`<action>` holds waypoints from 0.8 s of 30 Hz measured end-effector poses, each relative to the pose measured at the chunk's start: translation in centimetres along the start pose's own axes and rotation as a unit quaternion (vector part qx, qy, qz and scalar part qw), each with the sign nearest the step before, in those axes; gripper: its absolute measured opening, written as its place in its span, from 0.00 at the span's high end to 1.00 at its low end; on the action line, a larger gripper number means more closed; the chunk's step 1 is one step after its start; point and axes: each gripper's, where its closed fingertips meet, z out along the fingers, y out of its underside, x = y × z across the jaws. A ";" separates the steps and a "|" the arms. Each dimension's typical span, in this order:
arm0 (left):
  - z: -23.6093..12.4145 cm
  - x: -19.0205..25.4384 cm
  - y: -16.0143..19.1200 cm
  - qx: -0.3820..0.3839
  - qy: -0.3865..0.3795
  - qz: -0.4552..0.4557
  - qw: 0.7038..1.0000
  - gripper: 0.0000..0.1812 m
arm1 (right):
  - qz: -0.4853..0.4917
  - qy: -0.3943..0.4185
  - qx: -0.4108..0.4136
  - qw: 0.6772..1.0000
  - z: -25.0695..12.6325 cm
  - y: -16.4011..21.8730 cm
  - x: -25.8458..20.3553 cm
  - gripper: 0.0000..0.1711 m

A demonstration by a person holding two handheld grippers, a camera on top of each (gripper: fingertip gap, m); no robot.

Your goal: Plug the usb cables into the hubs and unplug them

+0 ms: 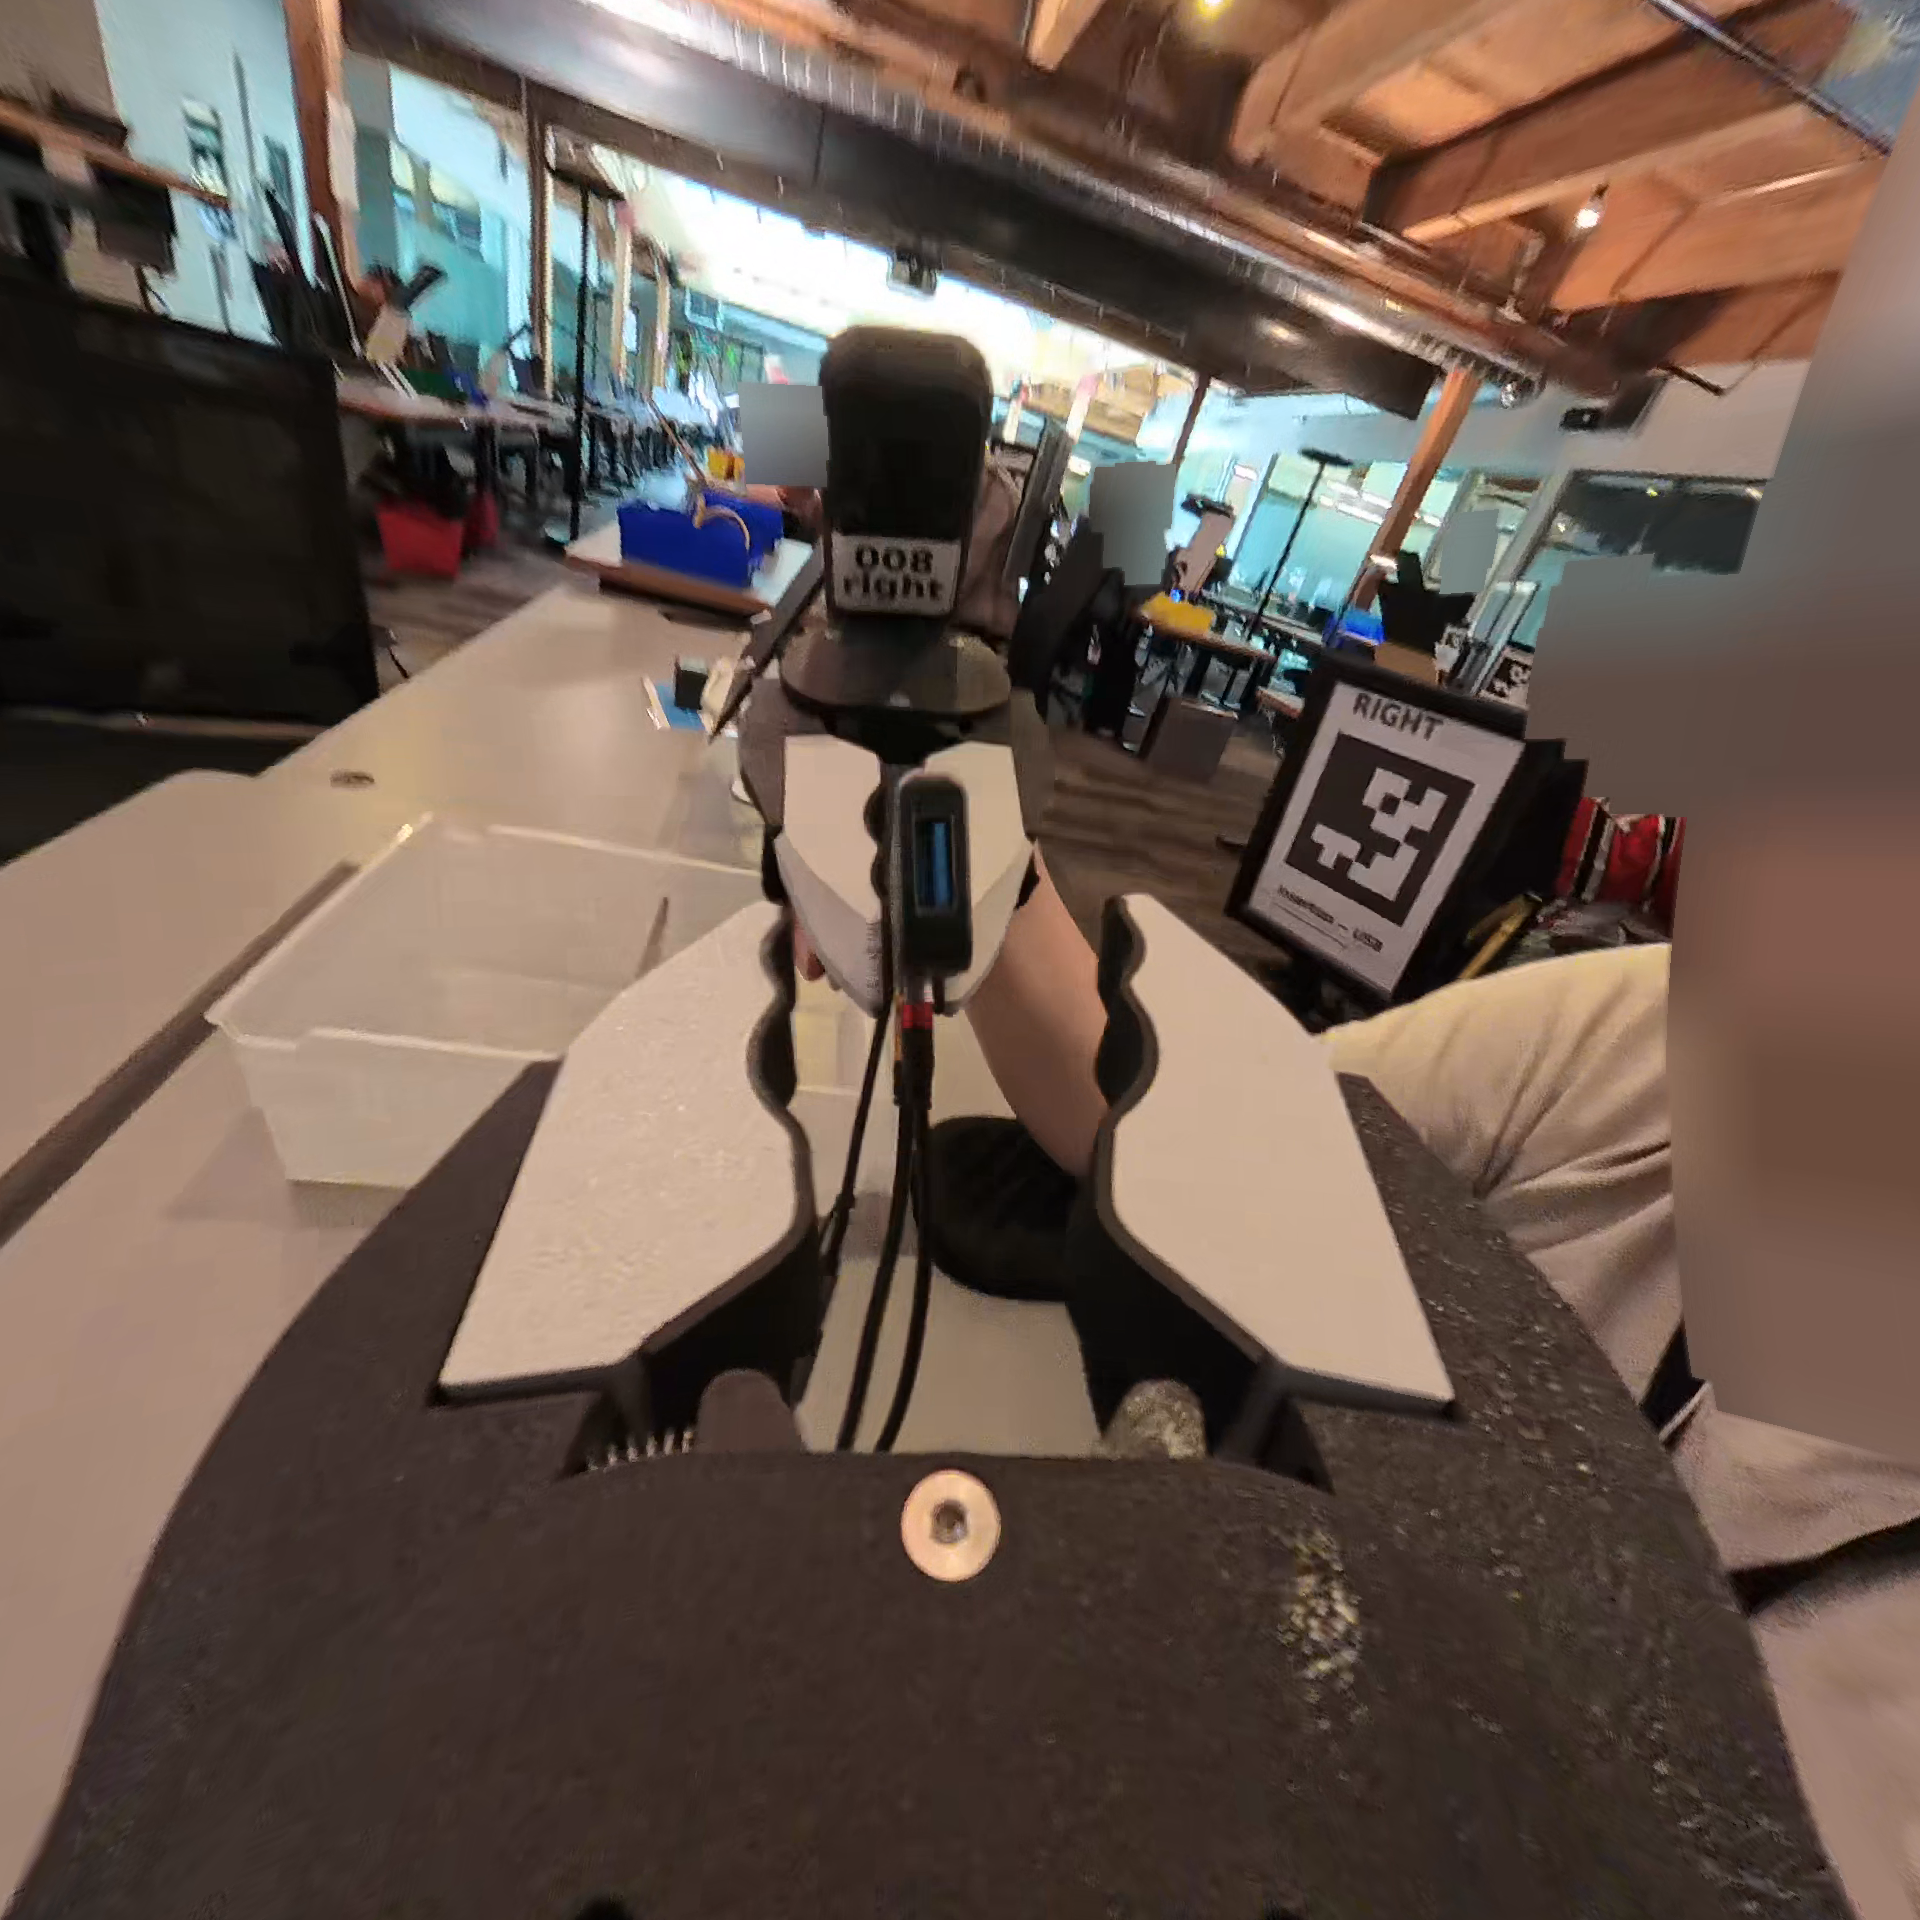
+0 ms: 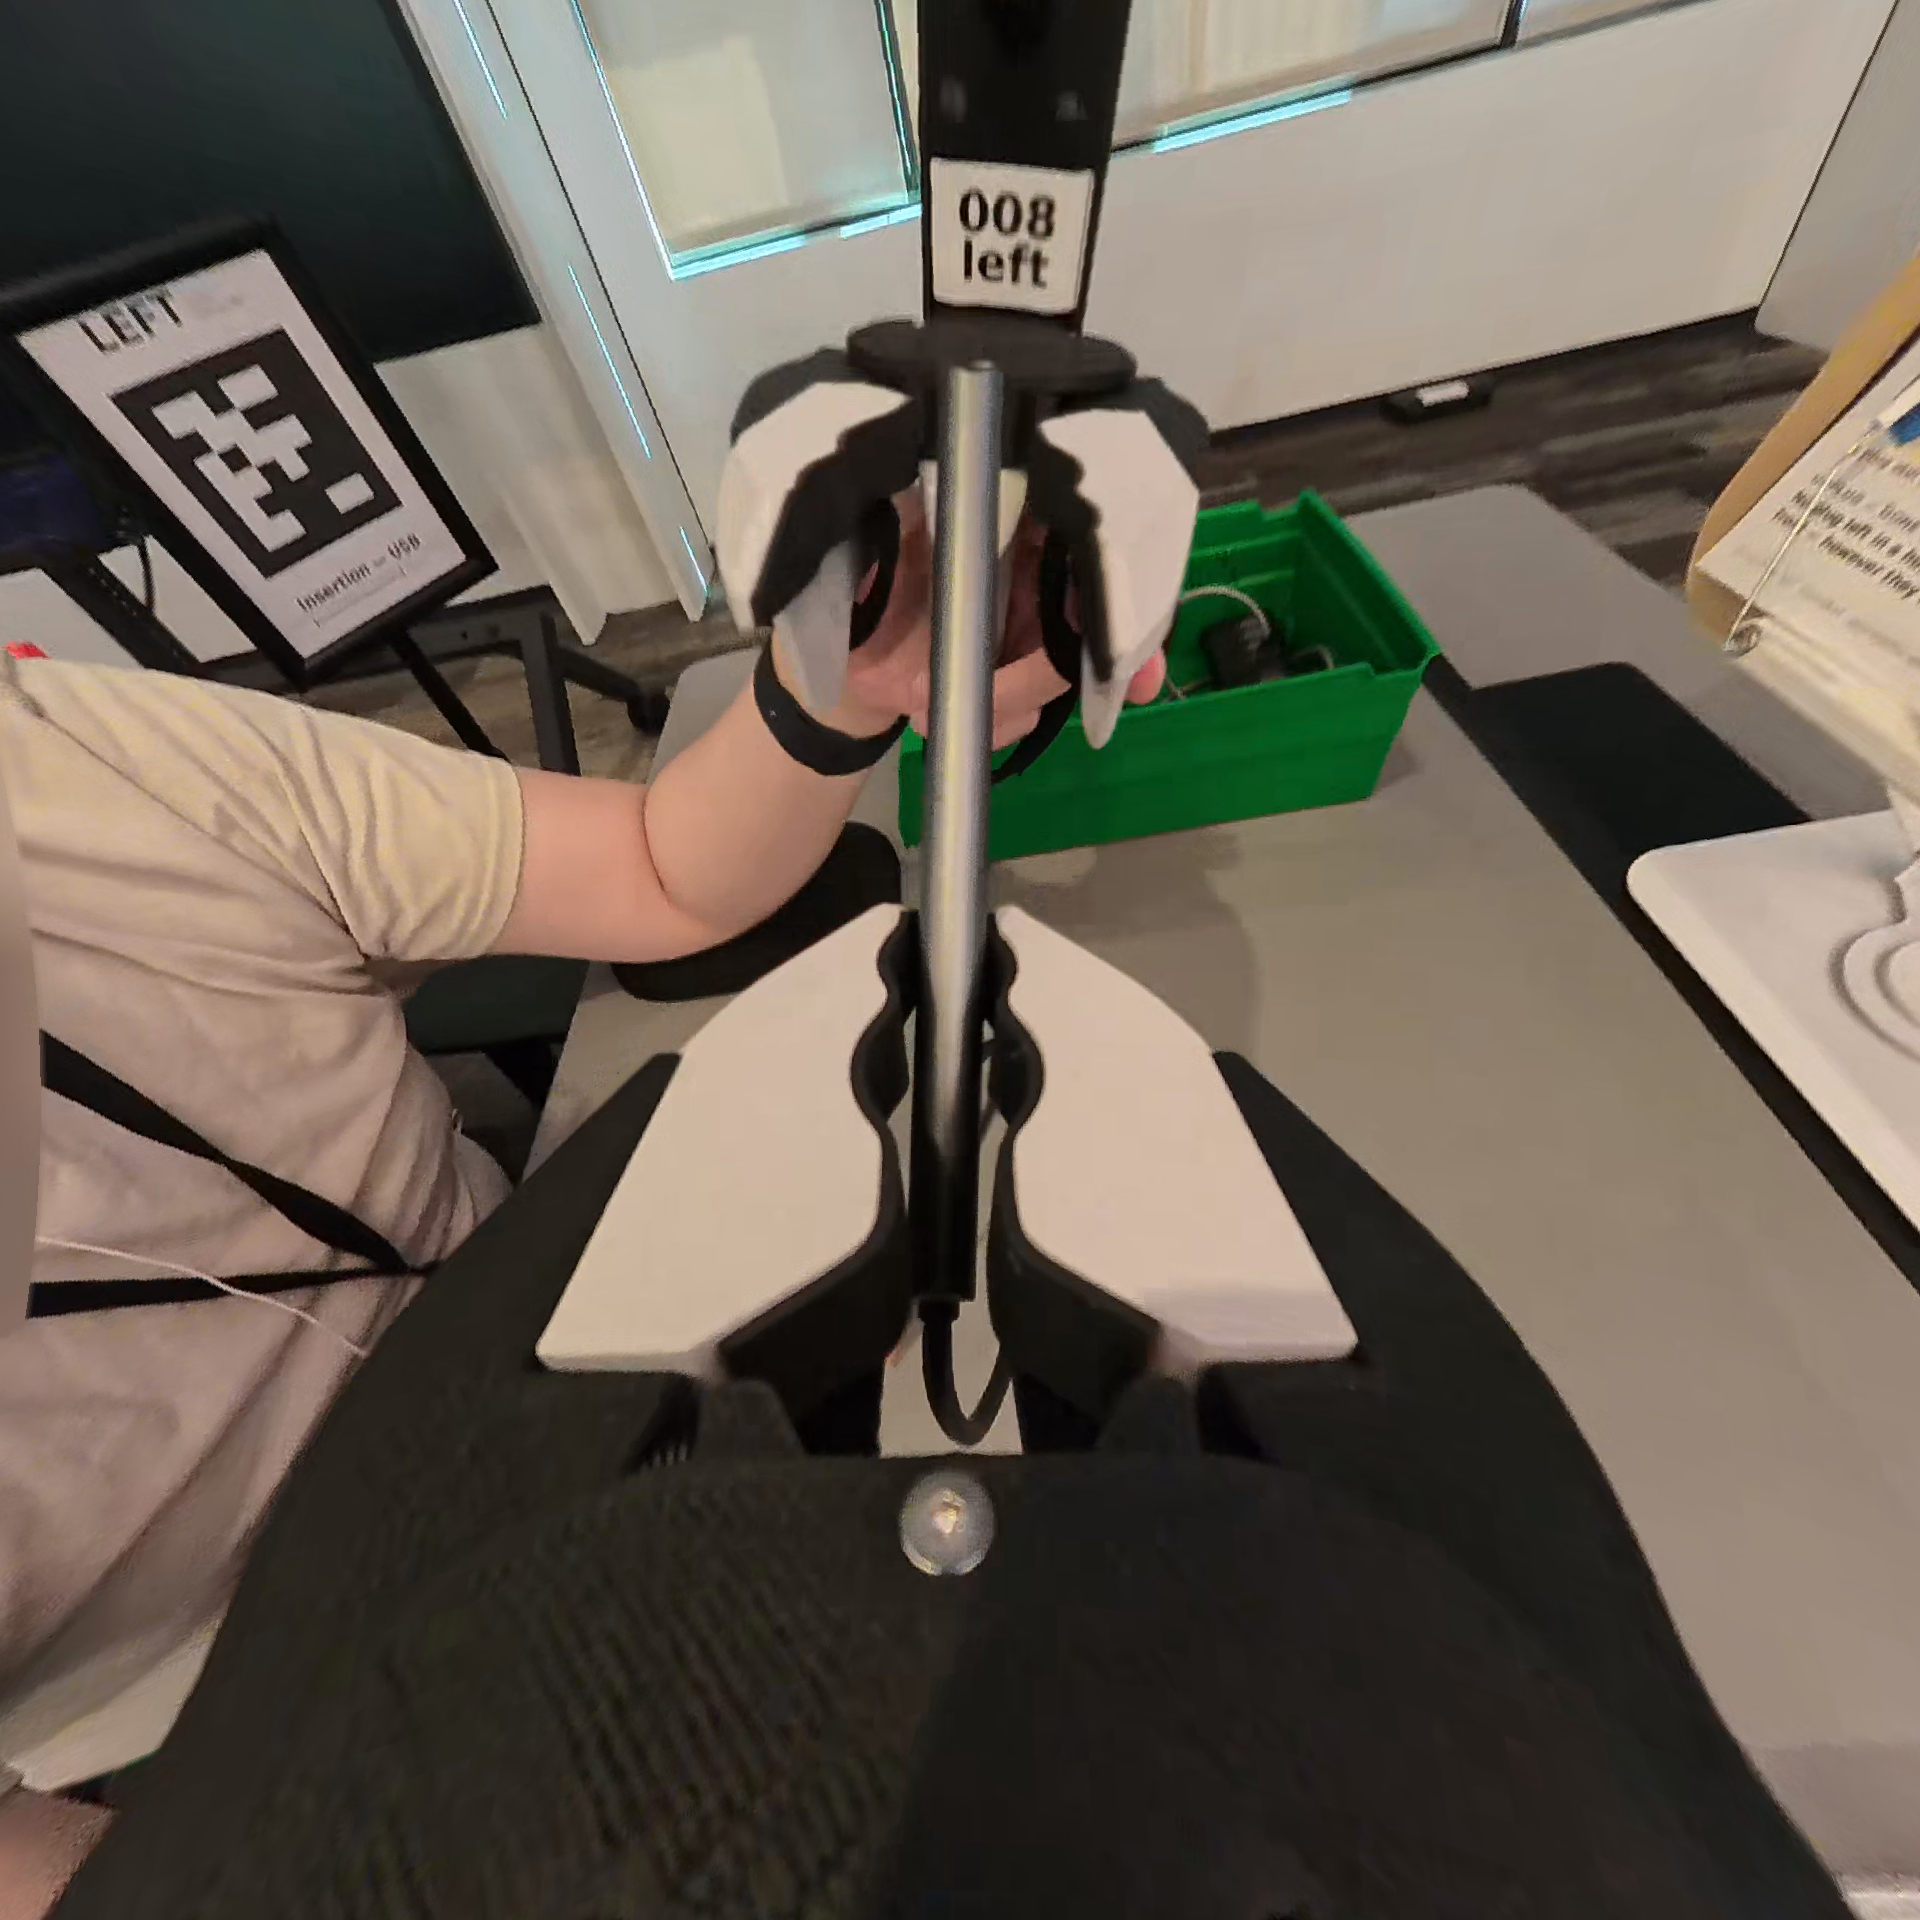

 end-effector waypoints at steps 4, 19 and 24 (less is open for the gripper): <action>0.4 -1.2 1.0 -0.014 -0.020 -0.014 1.000 0.94 | -0.015 0.010 -0.020 1.000 0.6 0.7 0.5 0.93; -4.9 -6.3 -1.6 0.129 -0.100 -0.144 0.976 0.94 | -0.381 0.321 -0.030 0.866 0.0 -1.5 5.4 0.71; -4.6 -6.2 -1.5 0.122 -0.104 -0.136 0.978 0.94 | -0.425 0.361 -0.076 0.827 0.4 -1.2 6.2 0.82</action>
